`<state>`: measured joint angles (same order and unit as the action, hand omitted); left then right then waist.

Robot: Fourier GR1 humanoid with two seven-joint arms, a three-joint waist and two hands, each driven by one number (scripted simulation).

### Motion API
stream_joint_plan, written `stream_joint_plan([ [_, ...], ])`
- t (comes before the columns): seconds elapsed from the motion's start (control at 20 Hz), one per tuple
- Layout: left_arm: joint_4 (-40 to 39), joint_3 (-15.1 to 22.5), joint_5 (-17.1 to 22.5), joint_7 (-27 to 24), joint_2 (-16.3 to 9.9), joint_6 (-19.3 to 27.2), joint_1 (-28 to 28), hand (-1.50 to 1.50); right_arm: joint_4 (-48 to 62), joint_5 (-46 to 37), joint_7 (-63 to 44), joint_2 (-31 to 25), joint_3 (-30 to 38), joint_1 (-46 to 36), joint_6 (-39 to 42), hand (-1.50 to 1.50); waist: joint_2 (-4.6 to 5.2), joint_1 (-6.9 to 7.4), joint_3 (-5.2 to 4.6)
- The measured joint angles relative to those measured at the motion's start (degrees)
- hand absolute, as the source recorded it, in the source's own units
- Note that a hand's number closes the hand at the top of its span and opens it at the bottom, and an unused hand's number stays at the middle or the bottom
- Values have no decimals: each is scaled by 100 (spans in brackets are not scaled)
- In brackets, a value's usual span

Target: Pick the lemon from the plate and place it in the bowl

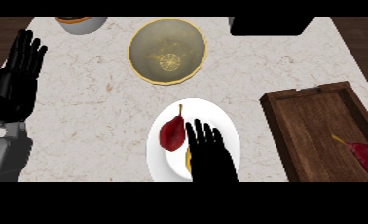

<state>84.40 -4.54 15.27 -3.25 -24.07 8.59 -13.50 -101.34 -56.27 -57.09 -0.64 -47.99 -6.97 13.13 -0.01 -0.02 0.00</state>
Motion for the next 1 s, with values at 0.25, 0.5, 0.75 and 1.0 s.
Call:
stream_joint_plan([
  [0.25, 21, -128, -59, 66, 70, -125, -29, 0, 394, 114, 5, 24, 85, -154, -117, -150, 1, 9, 0],
  [0.5, 30, -285, -132, 191, 79, -236, -99, 0, 775, 104, 88, 39, 97, -134, -313, -150, 0, 9, 0],
  [0.75, 244, -348, -222, 272, 182, -300, 49, 0, 1171, 217, 150, 13, 198, -226, -527, -150, -1, 14, 1],
  [1.0, 252, -443, -314, 297, 274, -374, 52, 0, 1354, 206, 130, 35, 272, -161, -607, -150, 0, 9, 1],
])
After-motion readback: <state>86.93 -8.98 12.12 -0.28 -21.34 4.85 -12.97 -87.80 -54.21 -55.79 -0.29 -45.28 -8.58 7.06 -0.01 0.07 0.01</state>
